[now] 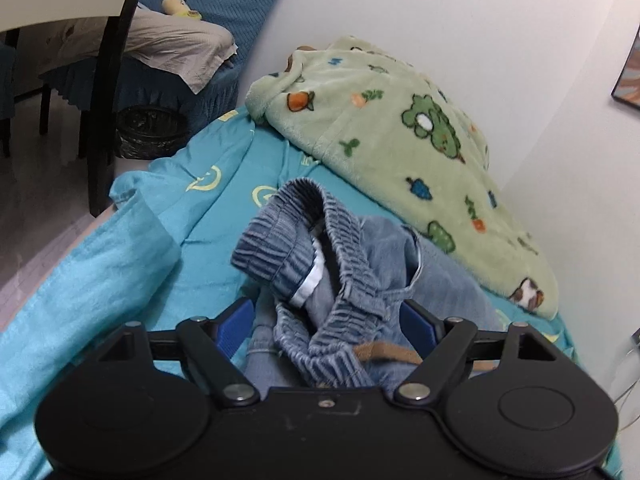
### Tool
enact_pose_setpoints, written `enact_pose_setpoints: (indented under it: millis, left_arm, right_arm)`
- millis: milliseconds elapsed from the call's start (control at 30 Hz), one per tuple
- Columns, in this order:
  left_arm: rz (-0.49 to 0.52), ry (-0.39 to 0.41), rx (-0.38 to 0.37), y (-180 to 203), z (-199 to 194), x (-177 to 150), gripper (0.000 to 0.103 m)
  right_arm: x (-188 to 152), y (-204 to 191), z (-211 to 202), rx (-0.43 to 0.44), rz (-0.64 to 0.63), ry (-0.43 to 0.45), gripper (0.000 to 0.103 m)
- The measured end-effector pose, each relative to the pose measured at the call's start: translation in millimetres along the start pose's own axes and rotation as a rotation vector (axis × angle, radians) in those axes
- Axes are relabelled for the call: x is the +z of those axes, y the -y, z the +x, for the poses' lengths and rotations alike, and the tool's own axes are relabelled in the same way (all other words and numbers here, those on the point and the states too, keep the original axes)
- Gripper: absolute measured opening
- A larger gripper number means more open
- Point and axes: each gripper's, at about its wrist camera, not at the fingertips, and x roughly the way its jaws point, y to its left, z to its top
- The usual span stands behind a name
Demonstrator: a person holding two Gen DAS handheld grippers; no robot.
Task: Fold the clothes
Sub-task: 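Fold the striped waistband over onto the jeans legs and open the right gripper, then grasp the folded jeans bundle at the waistband with the left gripper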
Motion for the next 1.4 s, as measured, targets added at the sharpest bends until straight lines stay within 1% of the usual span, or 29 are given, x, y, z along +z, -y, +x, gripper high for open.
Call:
enact_pose_setpoints:
  millis: [100,200,267,300,367,433,500,533,600,667,700,767,833,933,1000,1067,1100,1133,1167,1200,1233,1267,1333,1400]
  left_arm:
    - [0.006,-0.023,0.002,-0.1,3.6,-2.9,0.078]
    - [0.013,-0.047,0.009,0.5,8.1,-7.0,0.078]
    - [0.021,-0.062,0.015,1.5,10.8,-9.8,0.078]
    - [0.025,-0.068,0.020,2.6,11.9,-11.0,0.078]
    - [0.028,-0.079,0.030,3.3,14.6,-12.8,0.078]
    - [0.030,-0.092,0.039,3.1,18.5,-14.5,0.078]
    - [0.033,-0.102,0.049,2.4,22.6,-17.0,0.078]
    - [0.033,-0.106,0.053,1.5,25.0,-18.5,0.078]
    - [0.024,-0.115,0.049,-1.1,28.9,-21.1,0.078]
    - [0.008,-0.116,0.036,-3.6,31.3,-22.0,0.078]
    - [0.005,-0.116,0.033,-4.2,32.4,-22.3,0.078]
    - [-0.018,-0.118,0.022,-8.1,35.5,-23.5,0.079]
    - [-0.060,-0.130,0.010,-13.9,39.6,-23.7,0.082]
    - [-0.118,-0.137,-0.020,-22.6,44.8,-23.3,0.084]
    - [-0.150,-0.143,-0.036,-25.7,49.9,-23.3,0.086]
    - [-0.194,-0.158,-0.057,-31.6,56.7,-23.0,0.087]
    - [-0.220,-0.168,-0.069,-35.0,60.4,-22.8,0.087]
    - [-0.244,-0.175,-0.080,-38.2,63.5,-22.6,0.087]
    - [-0.260,-0.178,-0.088,-39.8,64.6,-22.0,0.083]
    - [-0.265,-0.178,-0.092,-39.5,63.5,-20.9,0.074]
    - [-0.270,-0.177,-0.097,-39.3,62.1,-19.6,0.070]
    - [-0.274,-0.174,-0.108,-39.1,59.7,-18.0,0.063]
    - [-0.281,-0.175,-0.121,-40.3,58.9,-16.3,0.061]
    - [-0.283,-0.186,-0.113,-40.8,64.4,-18.5,0.068]
  right_arm:
    - [4.4,4.9,-19.1,0.016,0.008,-0.029,0.095]
    - [6.3,29.7,-41.0,-0.014,0.082,-0.061,0.094]
    - [6.1,53.1,-56.1,-0.045,0.158,-0.059,0.094]
    - [4.7,66.5,-62.4,-0.068,0.202,-0.051,0.094]
    - [0.9,100.1,-71.1,-0.130,0.329,-0.028,0.094]
    - [-10.0,133.2,-74.4,-0.195,0.491,0.010,0.094]
    - [-29.6,156.5,-70.9,-0.245,0.624,0.045,0.094]
    - [-41.1,166.2,-64.6,-0.265,0.673,0.039,0.094]
    - [-61.6,176.9,-47.1,-0.300,0.726,-0.040,0.091]
    - [-81.0,181.8,-29.9,-0.257,0.791,-0.129,0.090]
    - [-88.4,183.5,-26.8,-0.235,0.835,-0.138,0.090]
    - [-95.0,189.7,-28.6,-0.199,0.922,-0.083,0.090]
    - [-97.6,196.3,-28.6,-0.182,0.987,-0.039,0.091]
    - [-107.0,209.7,-24.8,-0.104,1.111,0.018,0.091]
    - [-112.8,220.0,-17.9,-0.065,1.173,0.029,0.091]
    - [-119.3,222.7,-9.8,-0.035,1.215,0.014,0.090]
    - [-121.6,222.9,-4.9,-0.023,1.228,0.007,0.090]
    - [-121.0,224.4,-3.4,-0.011,1.236,0.012,0.087]
    - [-118.6,224.8,-3.3,-0.004,1.235,0.030,0.079]
    - [-115.4,224.3,-4.1,-0.008,1.225,0.047,0.076]
    - [-110.0,223.0,-5.5,-0.011,1.207,0.059,0.067]
    - [-106.5,222.8,-5.8,-0.010,1.190,0.063,0.062]
    - [-100.6,223.0,-5.8,-0.008,1.158,0.068,0.061]
    - [-99.9,222.9,-4.1,-0.015,1.144,0.063,0.061]
